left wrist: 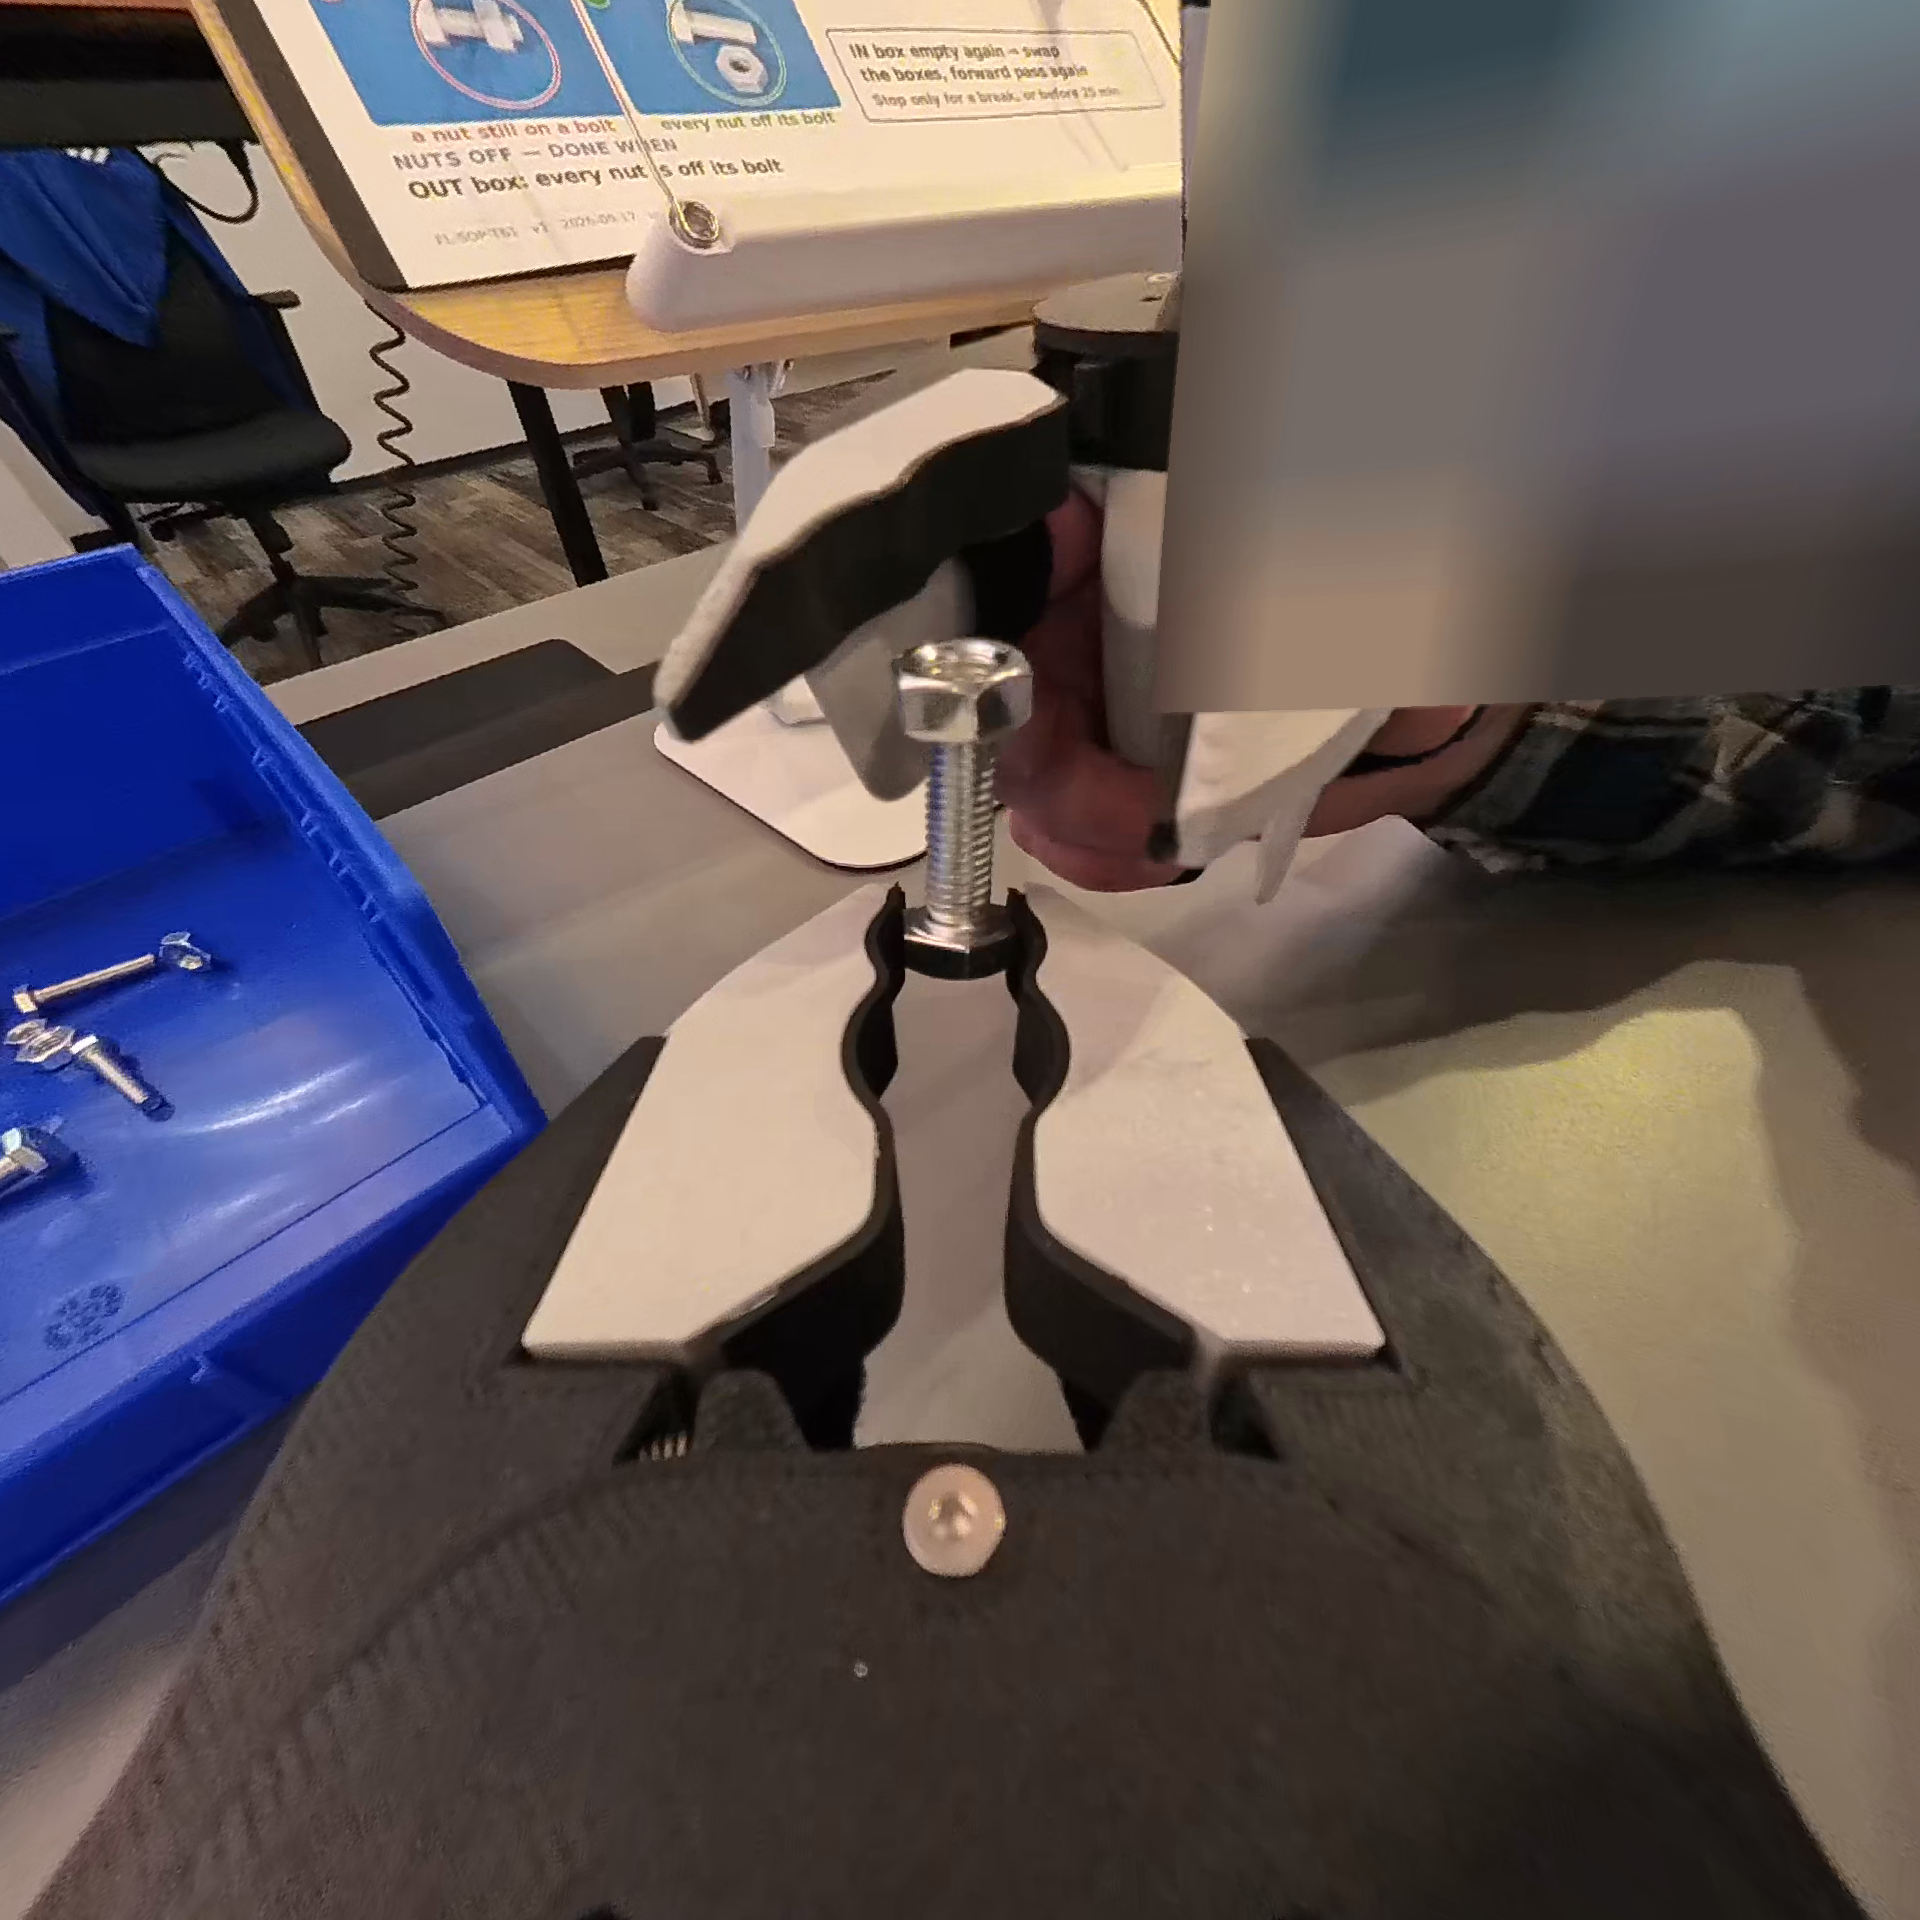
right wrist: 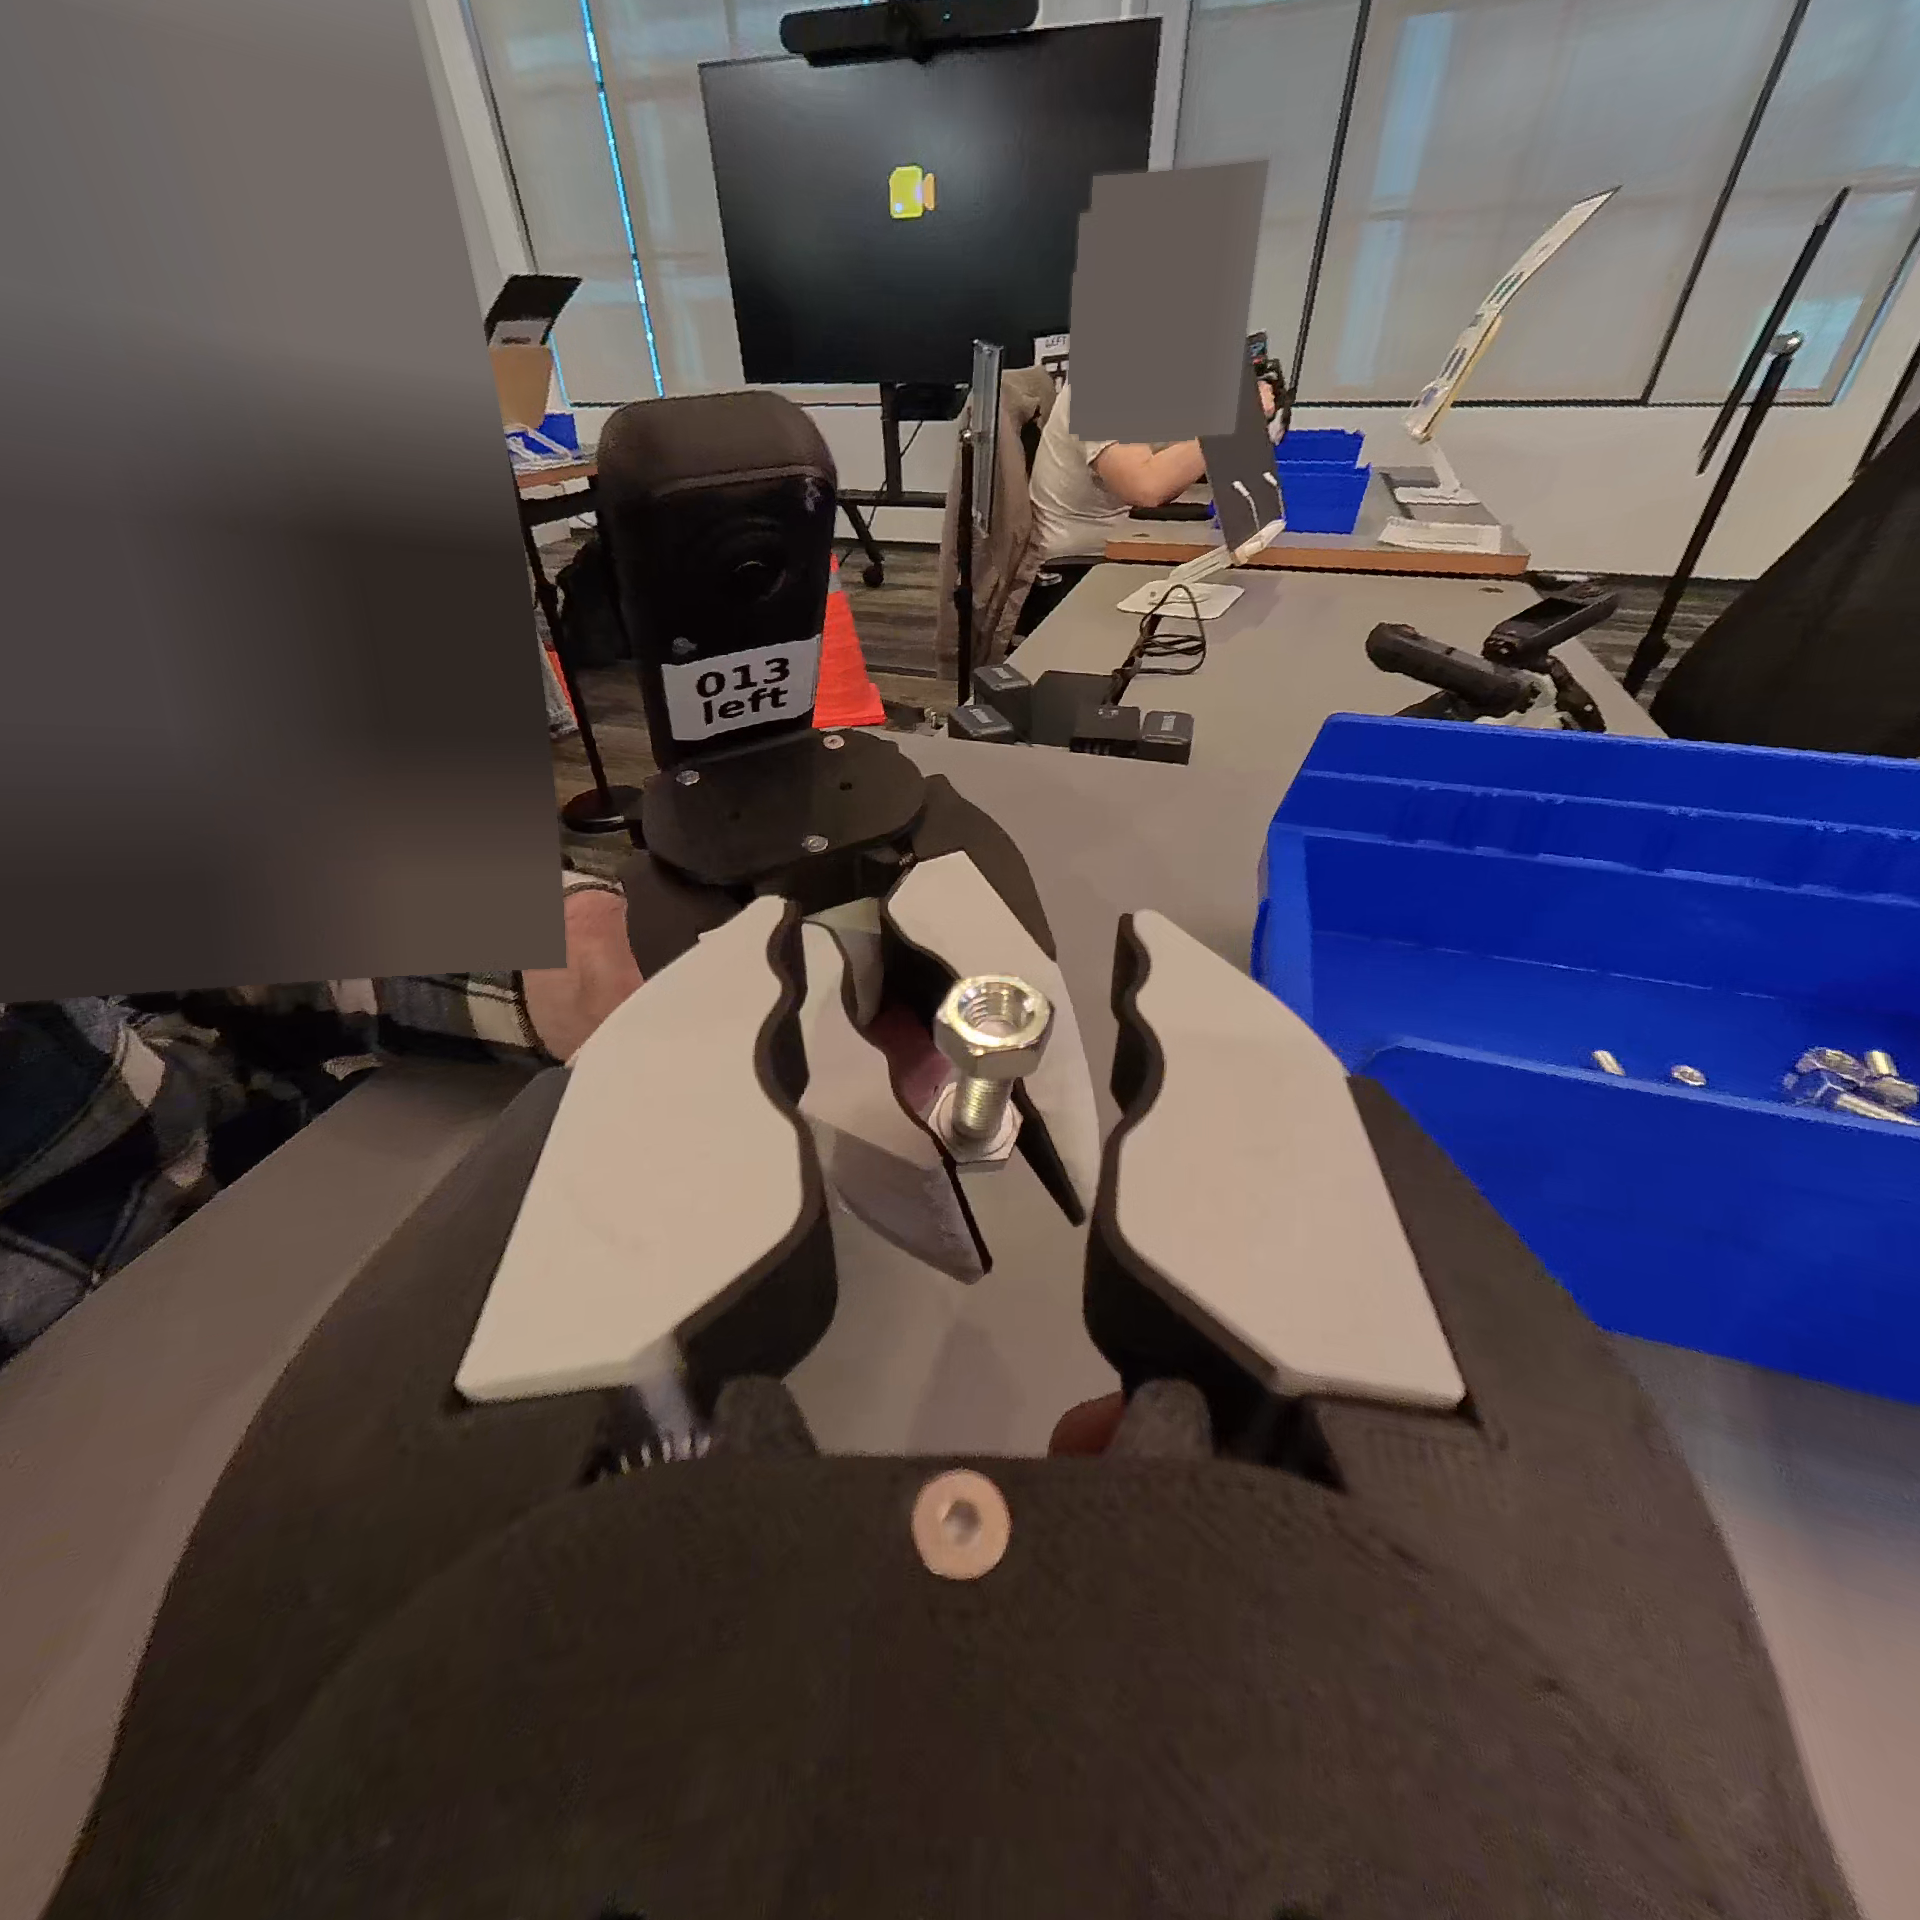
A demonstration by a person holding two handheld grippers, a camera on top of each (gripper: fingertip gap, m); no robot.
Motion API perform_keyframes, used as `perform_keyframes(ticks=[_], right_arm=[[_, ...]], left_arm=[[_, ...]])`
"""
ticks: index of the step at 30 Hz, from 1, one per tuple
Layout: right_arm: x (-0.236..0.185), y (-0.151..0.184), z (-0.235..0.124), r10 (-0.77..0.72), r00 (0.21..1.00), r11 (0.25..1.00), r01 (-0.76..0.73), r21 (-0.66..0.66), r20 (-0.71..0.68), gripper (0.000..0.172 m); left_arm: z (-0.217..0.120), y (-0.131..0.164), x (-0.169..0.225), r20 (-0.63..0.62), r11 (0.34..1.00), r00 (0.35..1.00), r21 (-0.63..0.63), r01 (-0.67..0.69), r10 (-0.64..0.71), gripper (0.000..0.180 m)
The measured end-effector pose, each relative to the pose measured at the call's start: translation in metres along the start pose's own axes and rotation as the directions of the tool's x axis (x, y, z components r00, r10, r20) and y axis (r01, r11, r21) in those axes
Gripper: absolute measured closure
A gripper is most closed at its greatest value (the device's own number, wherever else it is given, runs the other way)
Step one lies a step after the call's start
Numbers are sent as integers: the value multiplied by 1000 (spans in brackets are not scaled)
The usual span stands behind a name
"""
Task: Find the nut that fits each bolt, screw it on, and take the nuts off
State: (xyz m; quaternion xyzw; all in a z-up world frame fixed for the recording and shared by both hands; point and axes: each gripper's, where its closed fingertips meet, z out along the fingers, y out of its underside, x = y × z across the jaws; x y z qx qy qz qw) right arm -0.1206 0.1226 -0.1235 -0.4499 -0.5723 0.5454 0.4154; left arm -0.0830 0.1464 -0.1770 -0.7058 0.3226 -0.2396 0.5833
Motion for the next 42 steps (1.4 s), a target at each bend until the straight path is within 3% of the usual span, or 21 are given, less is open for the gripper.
perform_keyframes(ticks=[8, 14, 21, 26, 33, 42], right_arm=[[-3, 2, -1, -46, 999, 999, 46, -26, 8, 123], [1, 0, -5, -59, 998, 998, 59, -20, -12, 120], [0, -9, -15, -160, 987, 985, 158, -66, -18, 119], [-9, -8, -19, -230, 972, 961, 234, -150, 40, 119], [-11, -5, -22, -256, 965, 953, 263, -150, 62, 141], [-18, -3, -22, -275, 956, 942, 289, -172, 101, 151]], left_arm=[[-2, -1, -4, 1, 999, 1000, 8, 31, -31, 162], [-5, -4, -7, 16, 999, 1000, 28, 19, -19, 163], [-8, -1, -8, 88, 985, 982, -53, -162, 166, 162], [-8, -4, -2, 67, 983, 981, -39, -179, 182, 162], [-8, -10, 9, 29, 981, 980, -4, -196, 196, 163], [-9, -11, 10, 33, 977, 976, -7, -213, 213, 163]])
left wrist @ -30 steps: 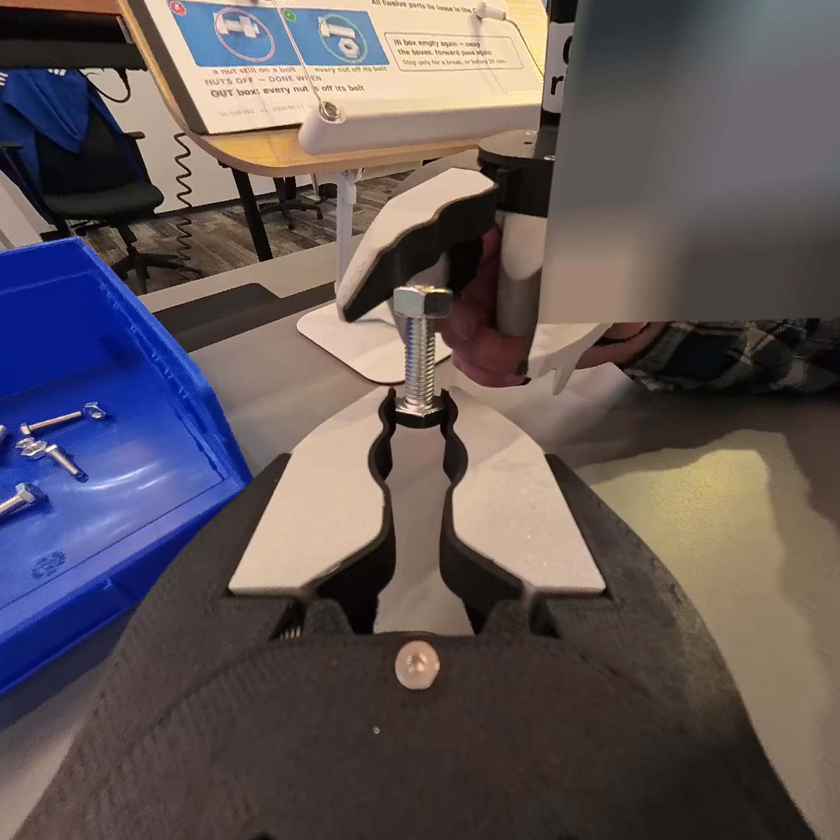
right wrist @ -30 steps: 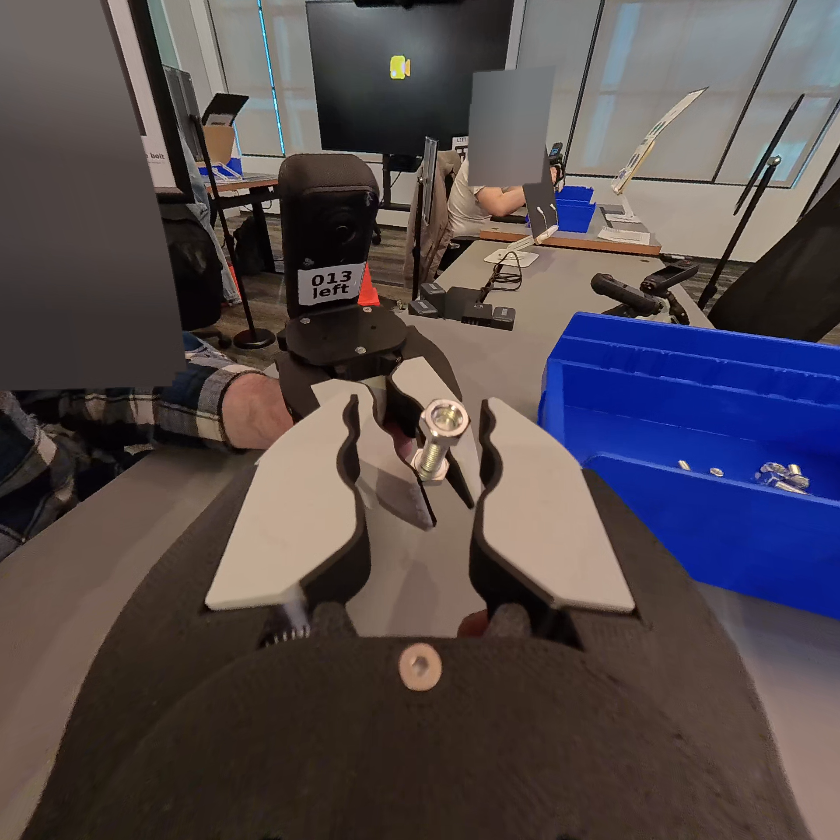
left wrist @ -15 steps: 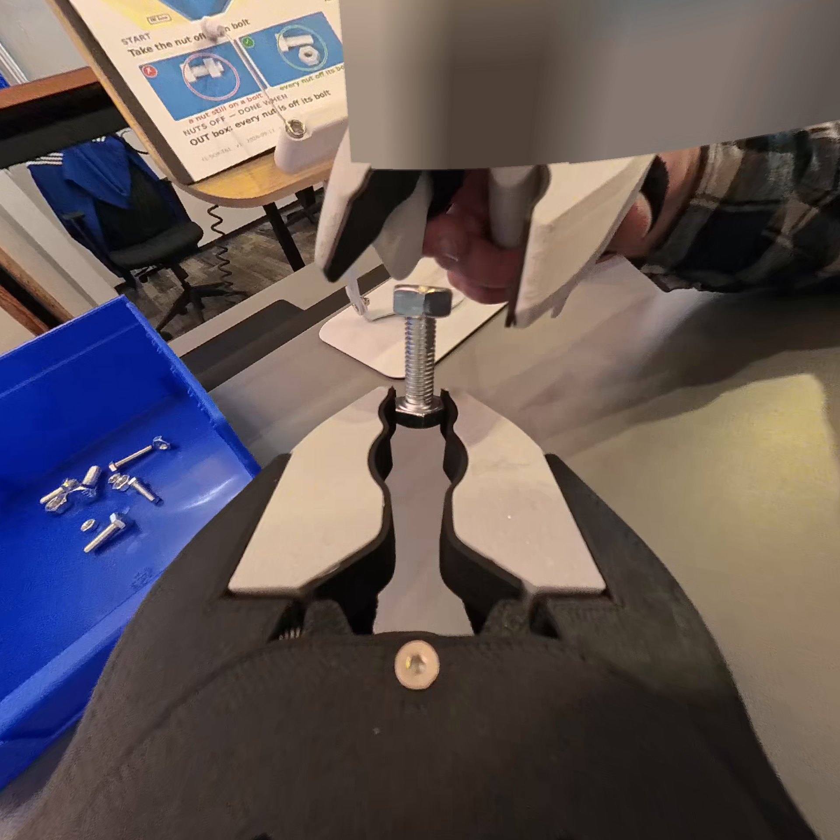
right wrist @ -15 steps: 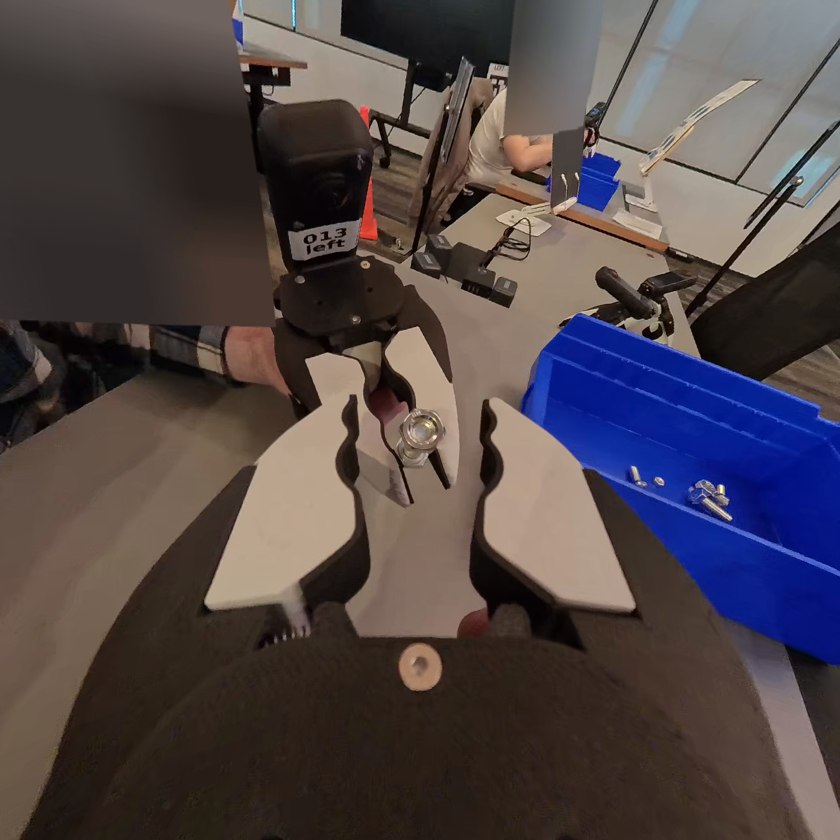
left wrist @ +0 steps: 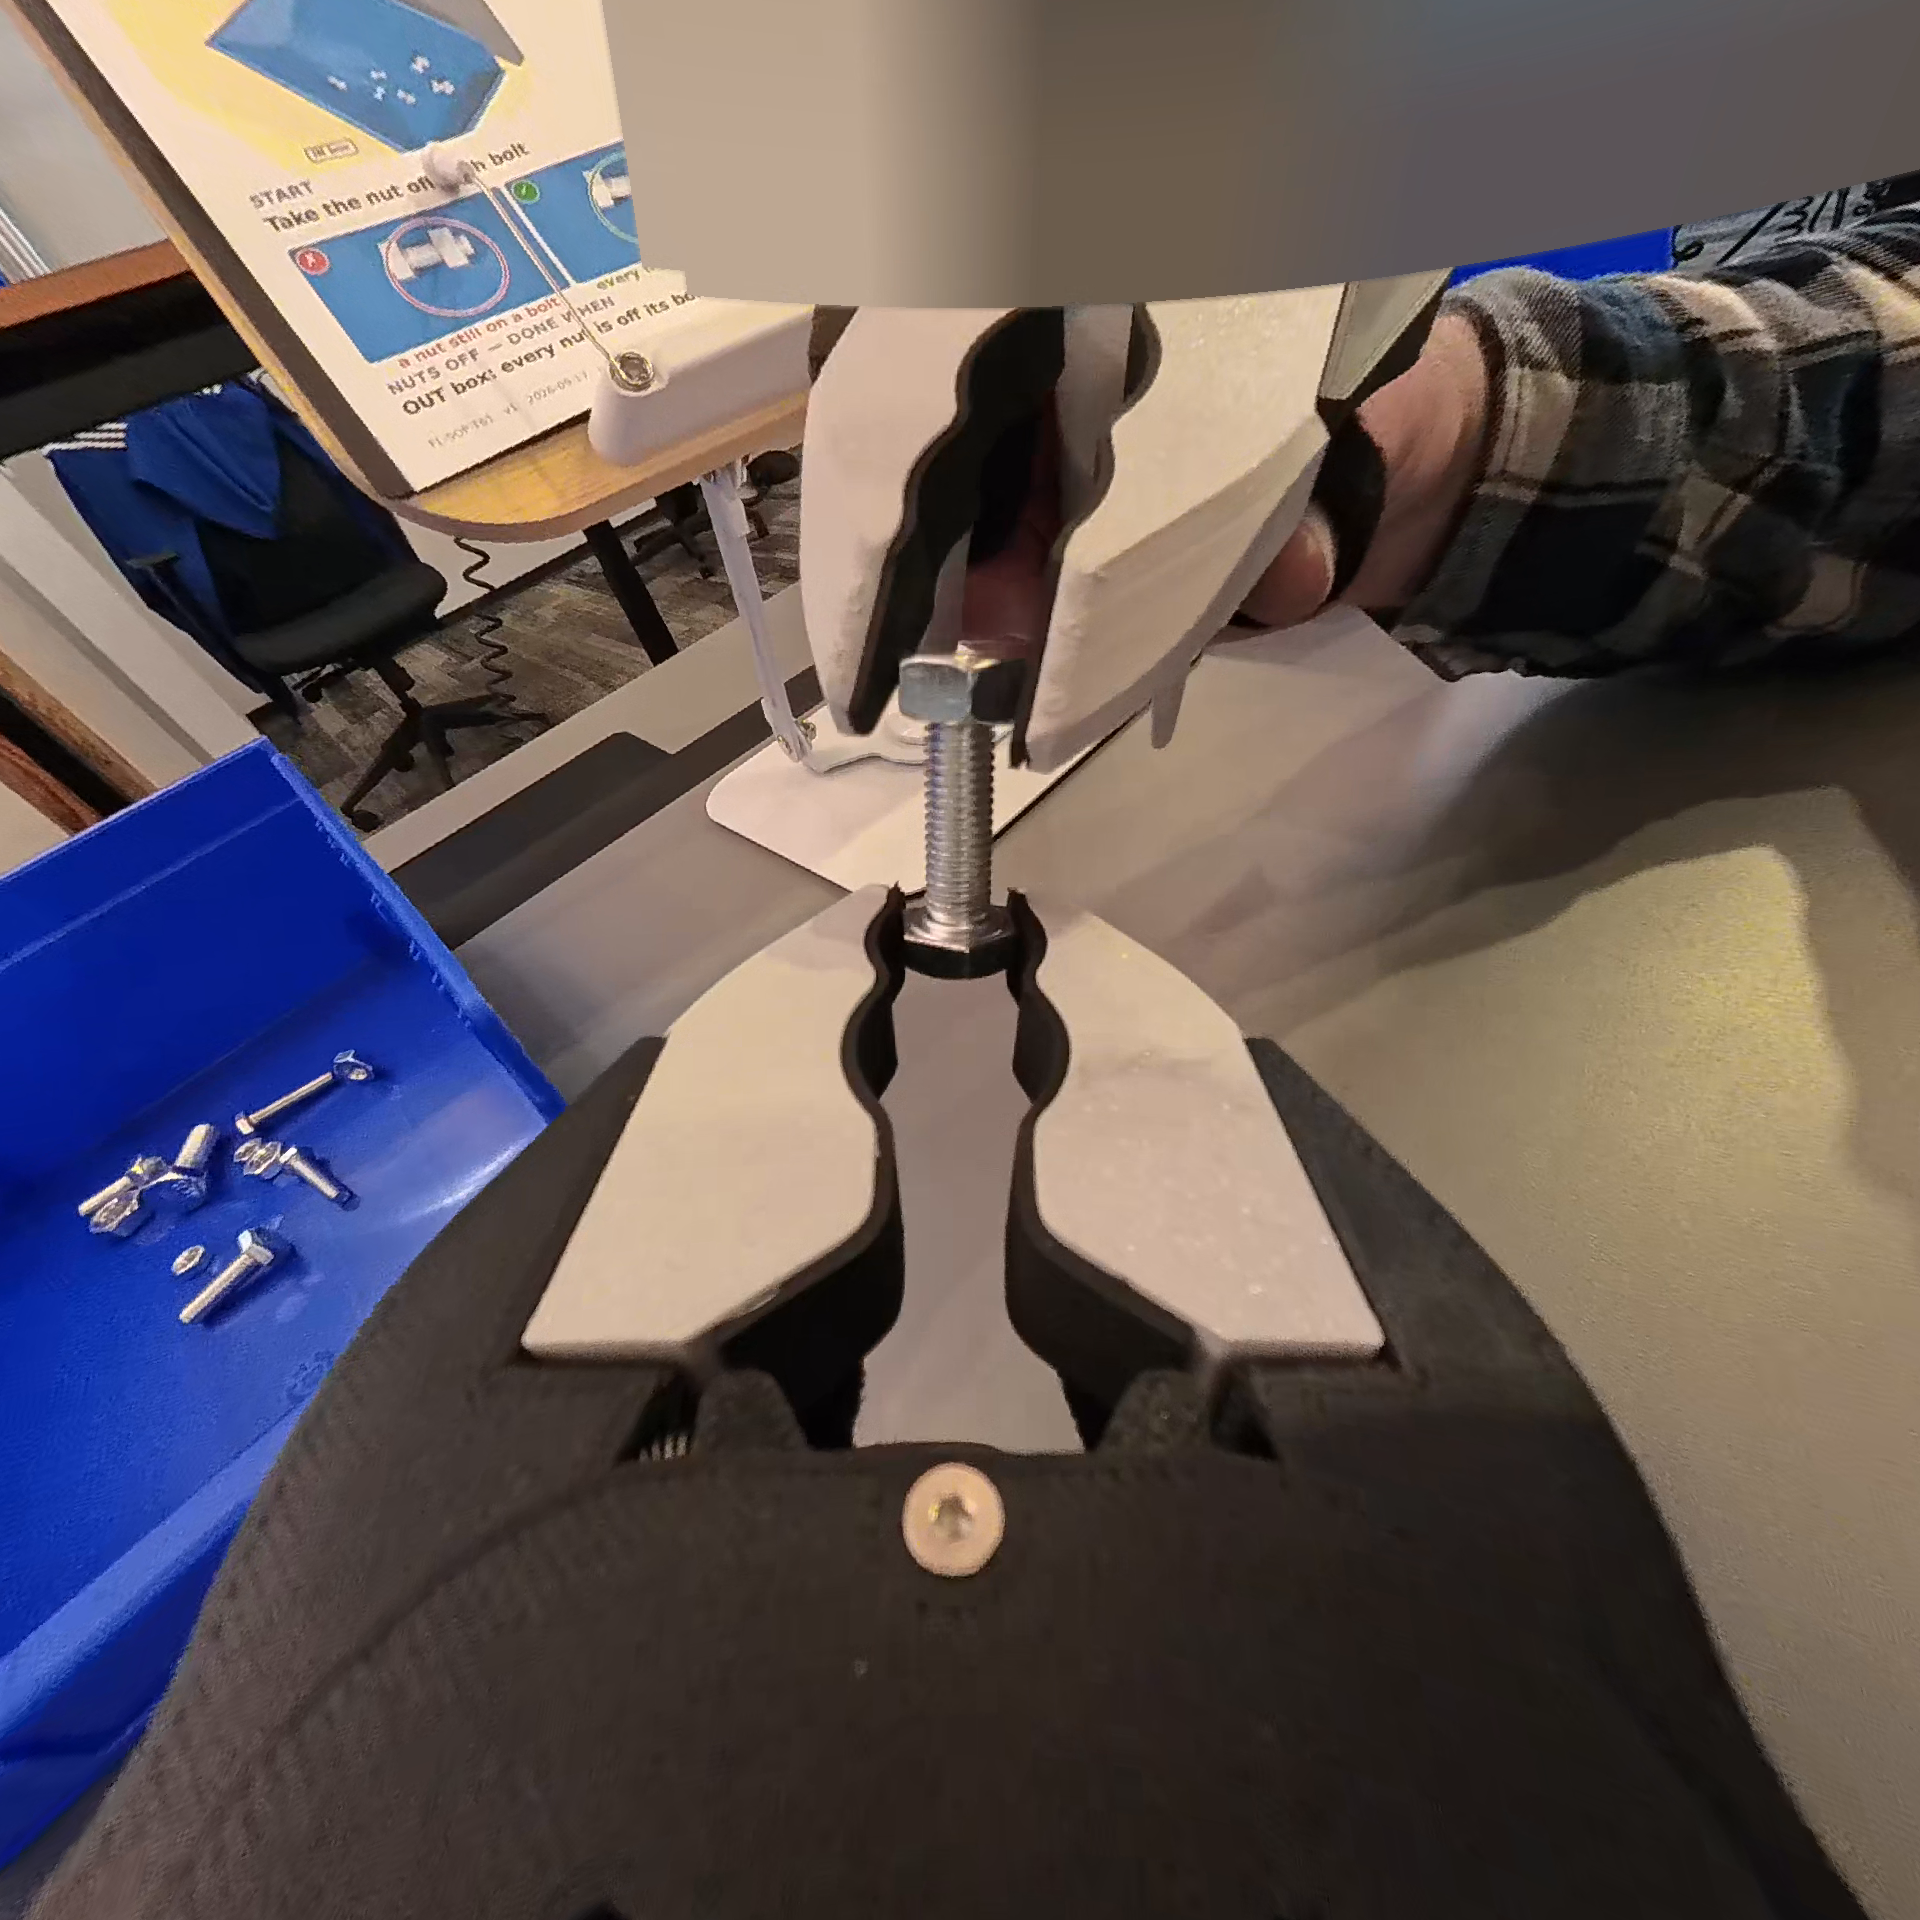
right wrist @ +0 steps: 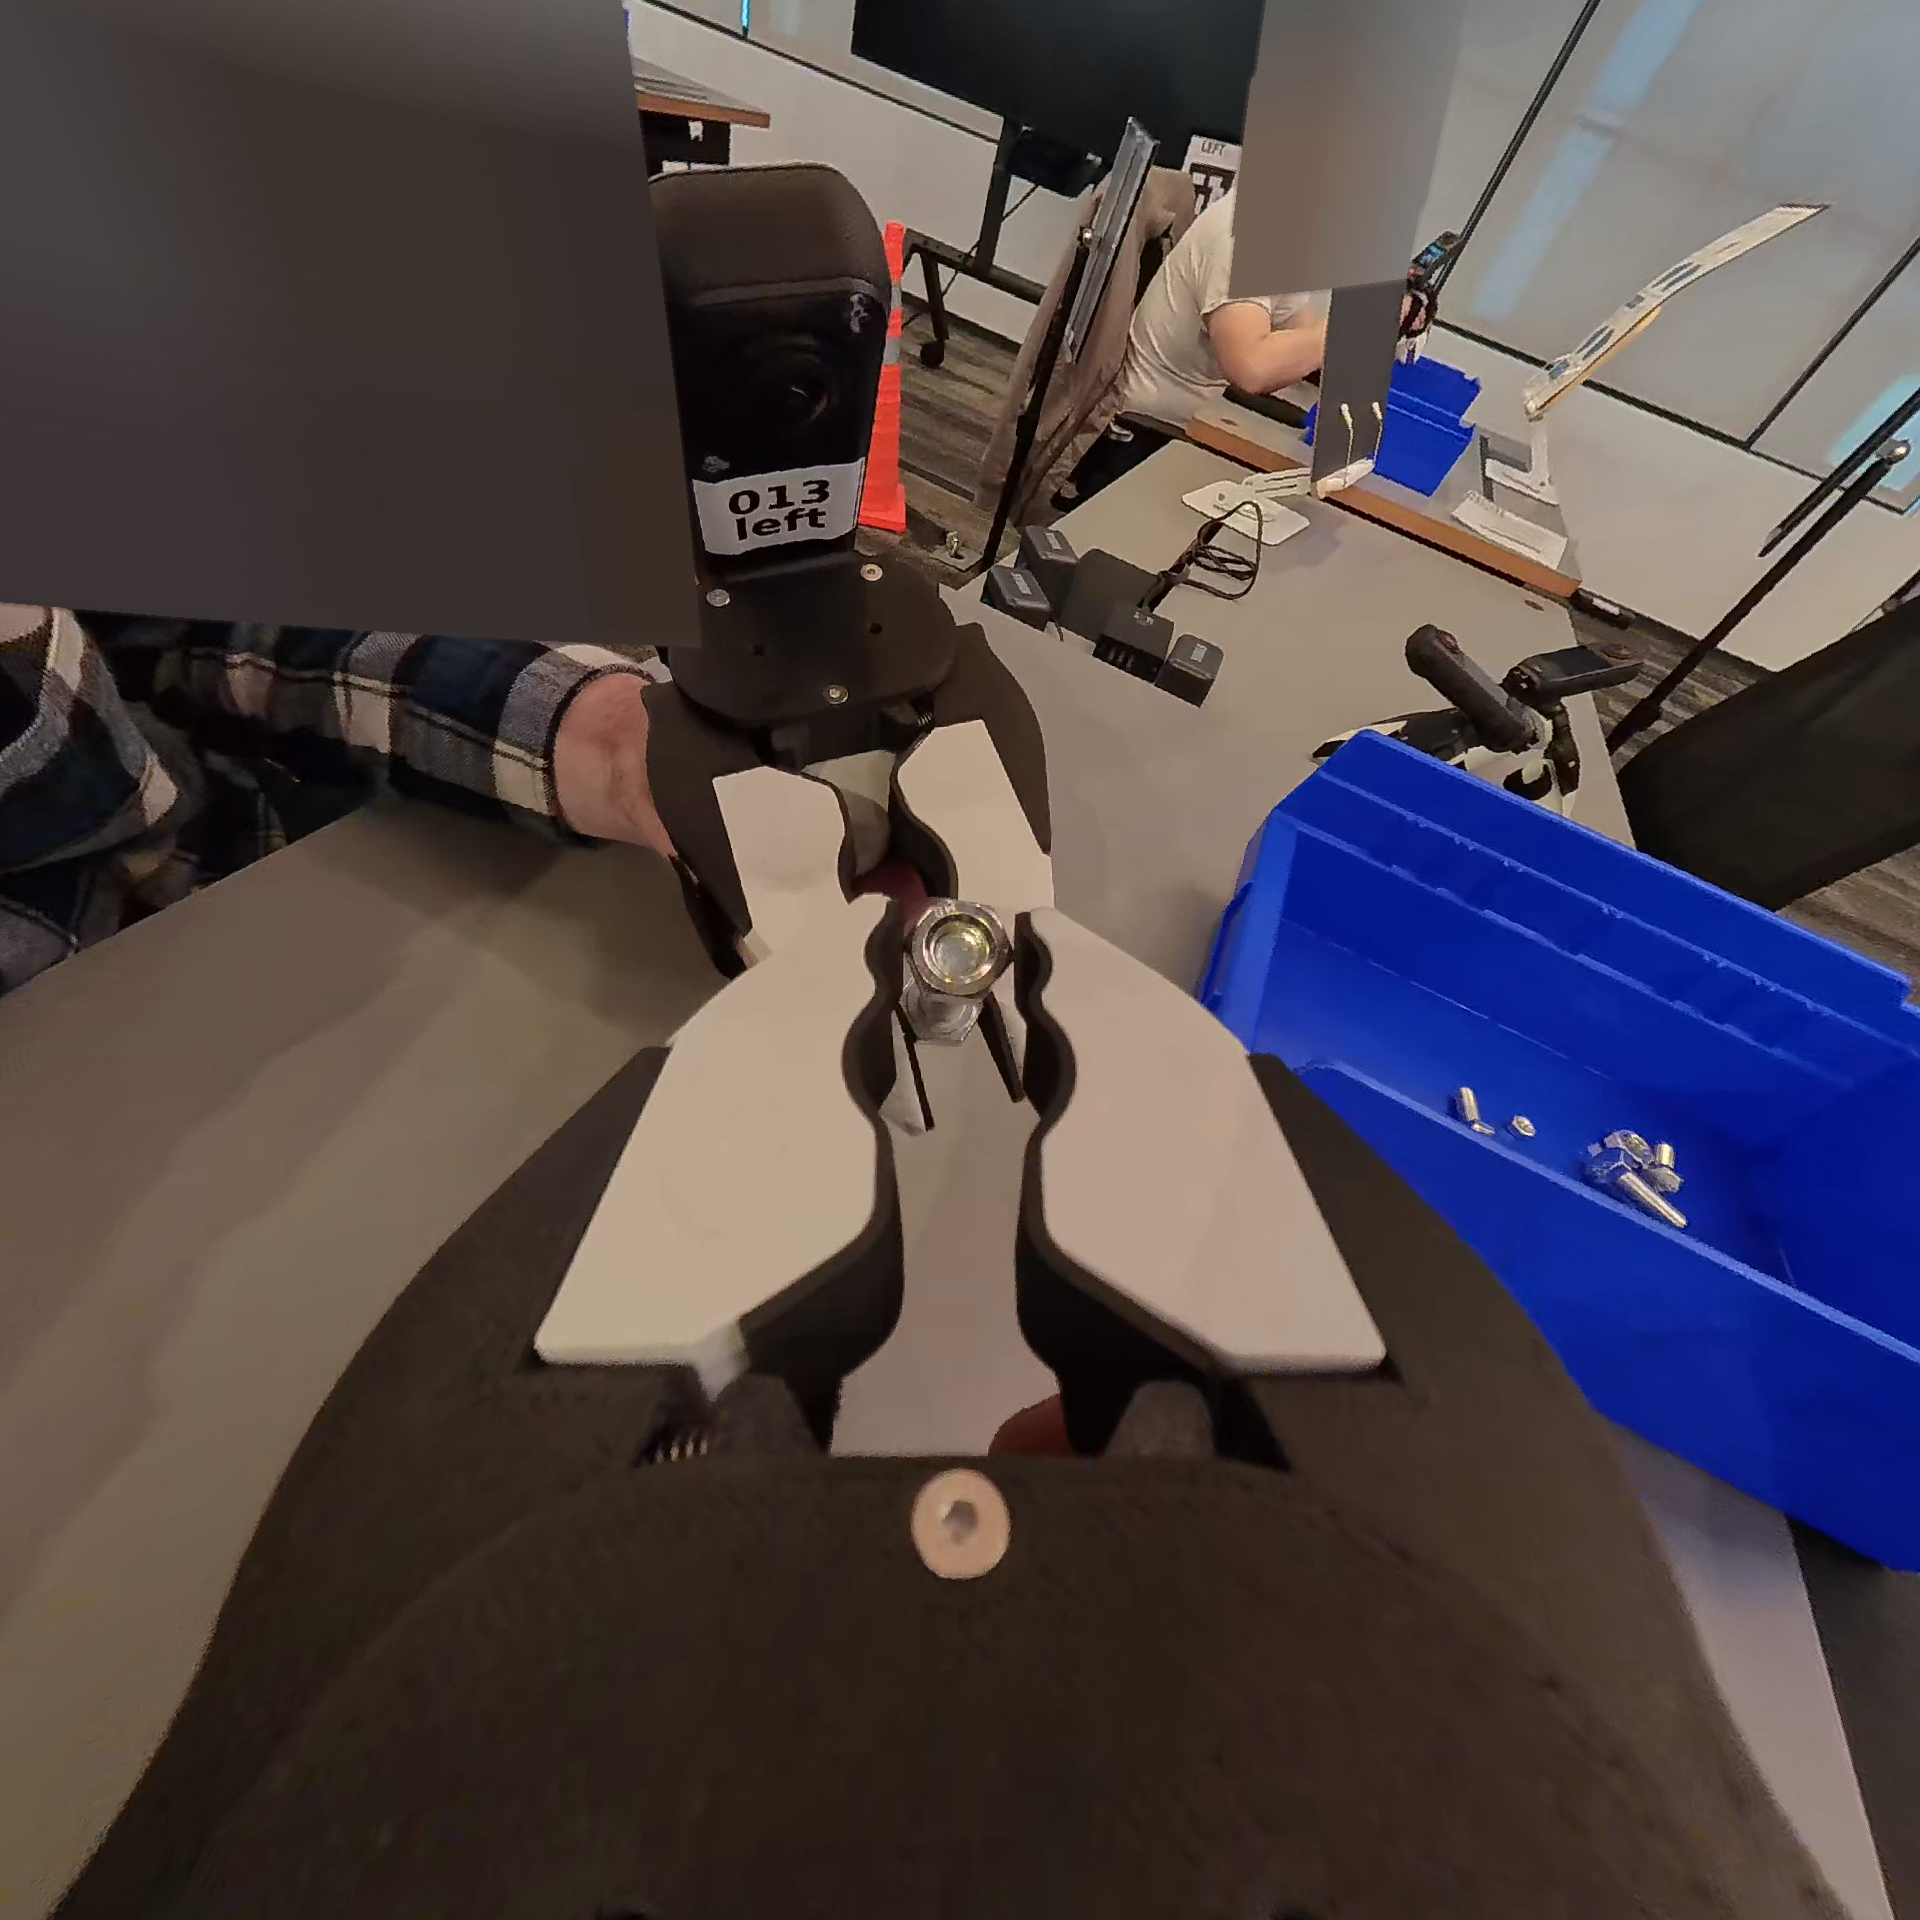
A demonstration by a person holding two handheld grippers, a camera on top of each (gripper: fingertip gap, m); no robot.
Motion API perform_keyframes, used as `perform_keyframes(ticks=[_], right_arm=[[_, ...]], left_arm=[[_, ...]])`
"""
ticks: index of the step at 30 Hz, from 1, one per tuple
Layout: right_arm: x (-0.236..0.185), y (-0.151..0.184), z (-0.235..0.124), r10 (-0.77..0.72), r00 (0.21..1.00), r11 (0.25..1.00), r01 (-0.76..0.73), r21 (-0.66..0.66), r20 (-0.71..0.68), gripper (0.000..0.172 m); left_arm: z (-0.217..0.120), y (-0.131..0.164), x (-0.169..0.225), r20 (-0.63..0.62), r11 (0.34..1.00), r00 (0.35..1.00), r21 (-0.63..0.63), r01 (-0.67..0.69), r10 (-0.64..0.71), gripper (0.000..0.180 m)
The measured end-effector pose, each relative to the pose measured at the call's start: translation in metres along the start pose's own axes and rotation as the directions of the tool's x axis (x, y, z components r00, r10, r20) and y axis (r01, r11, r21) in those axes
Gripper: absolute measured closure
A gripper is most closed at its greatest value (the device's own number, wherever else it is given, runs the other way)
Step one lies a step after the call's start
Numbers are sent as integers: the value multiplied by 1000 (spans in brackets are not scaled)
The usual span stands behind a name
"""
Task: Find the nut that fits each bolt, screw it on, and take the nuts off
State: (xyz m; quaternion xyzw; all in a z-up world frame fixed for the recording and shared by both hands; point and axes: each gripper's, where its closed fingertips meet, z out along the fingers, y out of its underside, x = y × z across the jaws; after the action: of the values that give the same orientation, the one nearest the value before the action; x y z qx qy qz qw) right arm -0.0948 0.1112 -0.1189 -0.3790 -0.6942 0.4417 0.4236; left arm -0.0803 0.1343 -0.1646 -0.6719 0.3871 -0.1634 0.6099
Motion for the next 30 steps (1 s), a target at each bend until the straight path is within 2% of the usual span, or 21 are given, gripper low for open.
perform_keyframes(ticks=[9, 18, 21, 24, 30], right_arm=[[-6, 1, -1, -7, 999, 999, 8, -37, 42, 151], [2, -1, 6, 76, 997, 996, -76, 41, -18, 151], [2, 0, 9, 74, 997, 997, -73, 30, -33, 151], [2, 1, 10, 54, 997, 999, -53, 11, -50, 135], [1, -1, 6, 24, 999, 1000, -24, 3, -25, 130]], left_arm=[[1, 0, 3, 20, 998, 998, -22, -62, 62, 163], [0, 3, -7, 75, 998, 996, -38, -49, 52, 163], [1, 6, -7, 78, 997, 995, -54, -55, 59, 163], [2, 5, -5, 66, 997, 996, -49, -53, 56, 163], [3, 7, 1, 19, 997, 999, -58, -47, 48, 163]])
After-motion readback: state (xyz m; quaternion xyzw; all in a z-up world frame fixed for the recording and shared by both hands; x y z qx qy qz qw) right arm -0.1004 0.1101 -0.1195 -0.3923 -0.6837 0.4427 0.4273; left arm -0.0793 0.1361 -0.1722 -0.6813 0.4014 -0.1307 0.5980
